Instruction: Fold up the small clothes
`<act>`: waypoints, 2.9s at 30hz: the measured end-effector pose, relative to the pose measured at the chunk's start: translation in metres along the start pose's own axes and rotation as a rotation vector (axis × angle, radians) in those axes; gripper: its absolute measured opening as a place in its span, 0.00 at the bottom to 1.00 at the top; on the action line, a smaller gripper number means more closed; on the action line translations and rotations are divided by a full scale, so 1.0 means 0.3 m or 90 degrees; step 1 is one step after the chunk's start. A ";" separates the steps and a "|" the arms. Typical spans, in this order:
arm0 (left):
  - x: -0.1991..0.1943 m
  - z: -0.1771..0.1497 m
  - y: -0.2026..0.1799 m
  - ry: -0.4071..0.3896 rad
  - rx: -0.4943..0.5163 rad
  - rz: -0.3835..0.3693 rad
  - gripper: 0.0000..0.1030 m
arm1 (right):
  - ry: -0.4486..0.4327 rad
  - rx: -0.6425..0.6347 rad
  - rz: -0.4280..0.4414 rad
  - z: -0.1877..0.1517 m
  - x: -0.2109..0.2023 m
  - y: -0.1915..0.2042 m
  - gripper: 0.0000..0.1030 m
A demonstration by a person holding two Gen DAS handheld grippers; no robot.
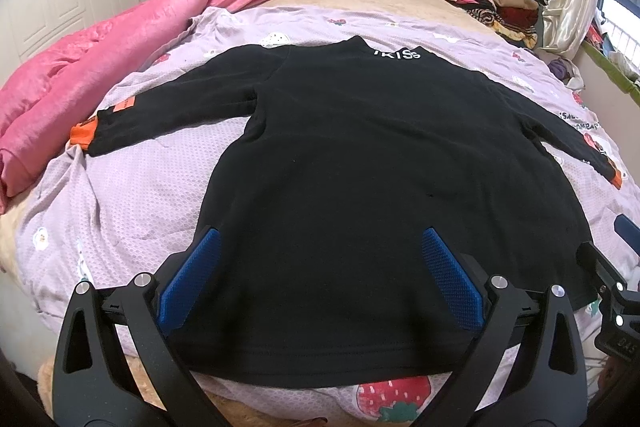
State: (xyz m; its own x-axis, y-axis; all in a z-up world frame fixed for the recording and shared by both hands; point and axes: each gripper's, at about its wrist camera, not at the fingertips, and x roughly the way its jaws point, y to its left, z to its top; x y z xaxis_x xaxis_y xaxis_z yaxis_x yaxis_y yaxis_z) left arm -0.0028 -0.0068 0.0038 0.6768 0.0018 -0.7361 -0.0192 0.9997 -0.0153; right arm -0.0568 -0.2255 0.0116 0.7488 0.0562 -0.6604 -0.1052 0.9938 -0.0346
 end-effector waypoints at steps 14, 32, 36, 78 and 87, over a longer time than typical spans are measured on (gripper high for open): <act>-0.001 -0.002 -0.003 0.002 0.001 -0.001 0.91 | 0.001 0.002 0.005 0.001 0.006 0.003 0.96; 0.027 0.008 -0.015 0.006 0.005 0.008 0.91 | 0.008 0.013 0.011 0.012 0.029 0.009 0.96; 0.060 0.033 -0.022 0.016 0.003 0.004 0.91 | 0.012 0.019 0.010 0.026 0.047 -0.001 0.96; 0.469 0.514 -0.286 0.068 0.050 -0.035 0.91 | 0.073 0.419 -0.144 0.180 0.367 -0.808 0.96; 0.598 0.576 -0.269 0.083 0.019 -0.024 0.91 | 0.072 0.600 -0.128 0.110 0.419 -1.068 0.96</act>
State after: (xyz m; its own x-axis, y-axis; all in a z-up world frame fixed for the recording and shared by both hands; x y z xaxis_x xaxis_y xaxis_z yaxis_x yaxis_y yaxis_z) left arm 0.2473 -0.0829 -0.0100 0.5753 -0.0378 -0.8171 0.0277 0.9993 -0.0266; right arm 0.0925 -0.5336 -0.0356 0.6233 -0.0843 -0.7774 0.6222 0.6557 0.4277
